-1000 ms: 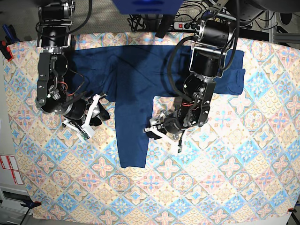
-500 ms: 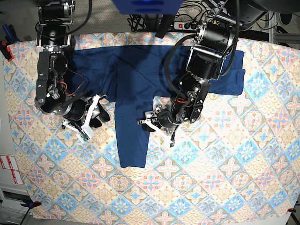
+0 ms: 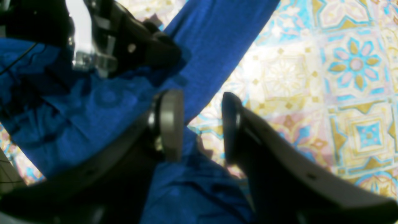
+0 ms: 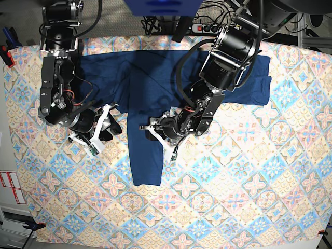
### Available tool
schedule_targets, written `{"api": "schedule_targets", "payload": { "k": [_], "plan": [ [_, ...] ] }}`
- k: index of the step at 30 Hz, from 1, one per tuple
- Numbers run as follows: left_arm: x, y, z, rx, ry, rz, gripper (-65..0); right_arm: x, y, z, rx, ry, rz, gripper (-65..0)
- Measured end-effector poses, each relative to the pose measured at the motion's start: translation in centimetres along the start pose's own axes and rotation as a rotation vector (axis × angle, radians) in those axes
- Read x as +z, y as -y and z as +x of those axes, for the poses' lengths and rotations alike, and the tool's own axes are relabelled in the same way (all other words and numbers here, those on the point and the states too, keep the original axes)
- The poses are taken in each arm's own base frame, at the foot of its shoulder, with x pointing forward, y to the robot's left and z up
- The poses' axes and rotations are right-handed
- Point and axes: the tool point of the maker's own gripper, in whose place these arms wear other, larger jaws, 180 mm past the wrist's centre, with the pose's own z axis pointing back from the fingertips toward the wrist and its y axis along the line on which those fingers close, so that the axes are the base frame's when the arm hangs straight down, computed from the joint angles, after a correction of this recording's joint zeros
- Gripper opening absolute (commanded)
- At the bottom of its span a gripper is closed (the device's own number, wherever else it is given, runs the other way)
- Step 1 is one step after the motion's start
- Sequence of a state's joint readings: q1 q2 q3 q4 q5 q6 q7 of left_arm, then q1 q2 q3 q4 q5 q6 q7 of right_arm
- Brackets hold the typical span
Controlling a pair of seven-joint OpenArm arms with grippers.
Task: Fold the T-shirt properly
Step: 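Lift the cuff with the left gripper and fold it onto the shirt body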
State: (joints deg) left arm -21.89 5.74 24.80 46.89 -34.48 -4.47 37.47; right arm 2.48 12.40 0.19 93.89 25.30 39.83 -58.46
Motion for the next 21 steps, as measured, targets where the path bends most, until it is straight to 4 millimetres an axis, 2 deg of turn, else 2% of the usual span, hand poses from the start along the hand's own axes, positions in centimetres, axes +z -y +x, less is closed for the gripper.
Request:
{"api": "schedule_targets", "payload": {
  "k": [3, 4, 10, 14, 17, 21],
  "plan": [
    [-0.1, -0.1, -0.6, 0.005, -0.017, 0.000, -63.2, 0.5, -0.3, 0.8, 0.019, 0.028, -0.003, -44.9],
    [-0.1, -0.1, -0.7, 0.007, -0.019, 0.001, -65.0, 0.6, -0.4, 1.0, 0.023, 0.034, -0.004, -44.9],
    [0.4, -0.3, -0.2, 0.002, -0.006, 0.007, -65.0, 0.6, -0.4, 0.7, 0.024, 0.028, -0.004, -44.9],
    [3.5, -1.4, 1.8, -0.031, 0.139, 0.004, -65.0, 0.6, -0.8, -0.4, 0.013, 0.003, 0.001, -44.9],
    [6.5, -3.5, 3.1, 0.008, 0.244, 0.066, -65.0, 0.6, -1.0, -0.7, 0.009, -0.002, 0.003, -44.9],
    [10.2, -4.5, 3.5, 0.037, 0.344, 0.074, -65.0, 0.6, -1.0, -0.7, 0.009, 0.002, 0.004, -44.9]
  ]
}}
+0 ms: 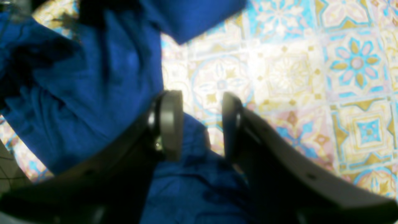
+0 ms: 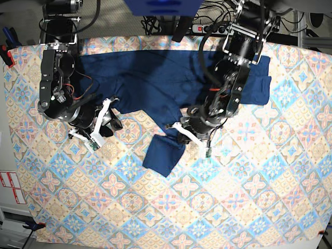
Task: Fold the T-shirt properly
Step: 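Lift the cuff with the left gripper and fold it onto the shirt body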
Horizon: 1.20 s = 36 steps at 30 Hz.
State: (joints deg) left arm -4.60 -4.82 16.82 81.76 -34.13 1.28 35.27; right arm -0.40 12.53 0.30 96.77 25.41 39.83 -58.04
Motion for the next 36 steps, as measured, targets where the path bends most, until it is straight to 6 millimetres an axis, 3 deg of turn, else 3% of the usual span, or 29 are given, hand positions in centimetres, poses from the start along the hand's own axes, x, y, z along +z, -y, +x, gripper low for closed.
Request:
{"api": "schedule_targets", "payload": {
  "k": [6, 13, 19, 22, 26, 31, 36],
  "plan": [
    [5.3, -1.5, -0.2, -0.004, 0.070, 0.025, -65.0, 0.0, 0.0, -0.1, 0.001, -0.004, -0.001, -44.9],
    [9.6, 0.2, -3.1, -0.007, 0.058, -0.005, -65.0, -0.1, -0.2, -0.1, 0.003, -0.005, 0.007, -44.9],
    [12.3, -0.3, -5.9, -0.036, 0.011, 0.036, -65.0, -0.2, -0.4, -0.5, -0.005, -0.008, 0.012, -44.9],
    [13.3, -0.9, -7.7, -0.078, -0.024, 0.078, -65.0, -0.2, -0.7, -1.3, -0.011, -0.031, 0.016, -44.9],
    [14.5, -1.7, -9.9, -0.124, -0.078, 0.127, -65.0, -0.2, -0.7, -1.1, -0.010, -0.023, 0.016, -44.9],
    [14.9, -2.7, -10.5, -0.203, -0.099, 0.175, -65.0, -0.2, -1.0, -1.7, -0.016, -0.035, 0.021, -44.9],
    [15.2, -3.7, -12.9, -0.216, -0.256, 0.209, -53.8, -0.2, -0.9, -1.5, -0.014, -0.030, 0.019, -44.9]
  ]
}}
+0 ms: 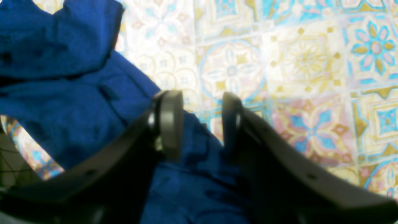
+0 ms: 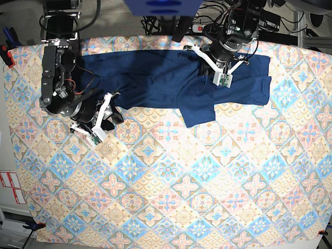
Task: Fold the T-shirt properly
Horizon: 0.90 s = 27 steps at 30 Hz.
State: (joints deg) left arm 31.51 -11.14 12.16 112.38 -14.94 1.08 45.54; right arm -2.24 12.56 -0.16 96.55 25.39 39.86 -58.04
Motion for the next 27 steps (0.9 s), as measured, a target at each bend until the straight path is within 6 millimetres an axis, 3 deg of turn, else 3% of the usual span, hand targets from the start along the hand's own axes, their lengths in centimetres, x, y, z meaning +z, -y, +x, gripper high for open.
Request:
{"api": "schedule_targets", "payload": {
  "k": [4, 7, 11, 14, 17, 27],
  "plan": [
    [0.0, 0.0, -0.7, -0.001, -0.049, 0.000, -41.9, 0.0, 0.0, 0.0, -0.001, 0.000, -0.001, -44.9],
    [0.1, -1.0, -0.3, 0.013, -0.037, 0.020, -38.1, 0.1, 0.1, 0.0, -0.002, 0.000, -0.003, -44.9],
    [0.6, -3.5, 2.1, 0.089, 0.039, 0.097, -37.3, 0.1, 0.1, 0.0, -0.002, 0.001, -0.003, -44.9],
    [0.1, -5.7, 5.5, 0.155, 0.131, 0.156, -37.3, 0.1, 0.1, 0.1, -0.001, 0.003, -0.001, -44.9],
    [-1.1, -6.2, 8.2, 0.166, 0.180, 0.154, -37.7, 0.0, 0.0, 0.0, 0.001, 0.001, -0.001, -44.9],
    [-6.6, -6.0, 9.7, 0.302, 0.124, 0.041, -37.8, 0.1, 0.1, 0.0, 0.000, 0.001, -0.004, -45.0]
  ]
}}
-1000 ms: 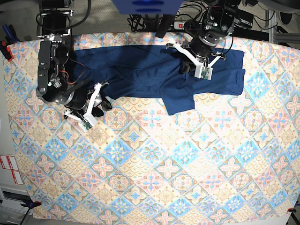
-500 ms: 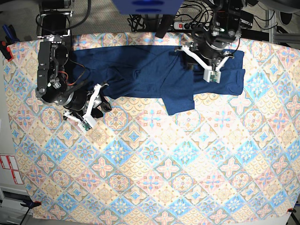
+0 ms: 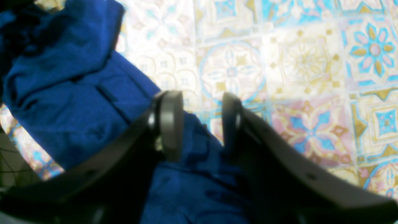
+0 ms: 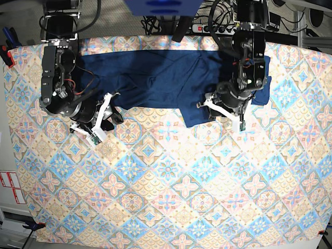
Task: Fold the T-shirt properly
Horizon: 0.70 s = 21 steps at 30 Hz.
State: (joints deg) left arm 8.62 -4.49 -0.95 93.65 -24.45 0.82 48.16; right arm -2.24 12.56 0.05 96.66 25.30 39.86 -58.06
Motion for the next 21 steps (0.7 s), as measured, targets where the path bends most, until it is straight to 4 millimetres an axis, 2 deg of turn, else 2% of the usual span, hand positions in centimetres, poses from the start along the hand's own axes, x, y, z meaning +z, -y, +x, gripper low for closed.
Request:
{"api": "schedule_targets", "payload": {
  "k": [4, 12, 16, 21],
  "plan": [
    [-1.4, -1.0, -1.0, 0.026, -0.053, 0.025, -37.8, 0.0, 0.0, 0.0, -0.001, 0.001, 0.001, -45.0],
    [-2.9, -3.2, -0.7, 0.079, -0.072, 0.070, -37.8, 0.0, 0.0, 0.0, -0.001, 0.002, 0.000, -45.0],
    [-3.0, -3.0, -0.8, 0.073, -0.080, 0.068, -37.8, 0.0, 0.0, 0.0, -0.001, 0.001, 0.000, -45.0],
    [-4.5, -2.5, -1.0, 0.100, -0.090, 0.057, -37.9, 0.0, 0.1, 0.1, 0.000, 0.004, -0.001, -45.0]
  ]
}}
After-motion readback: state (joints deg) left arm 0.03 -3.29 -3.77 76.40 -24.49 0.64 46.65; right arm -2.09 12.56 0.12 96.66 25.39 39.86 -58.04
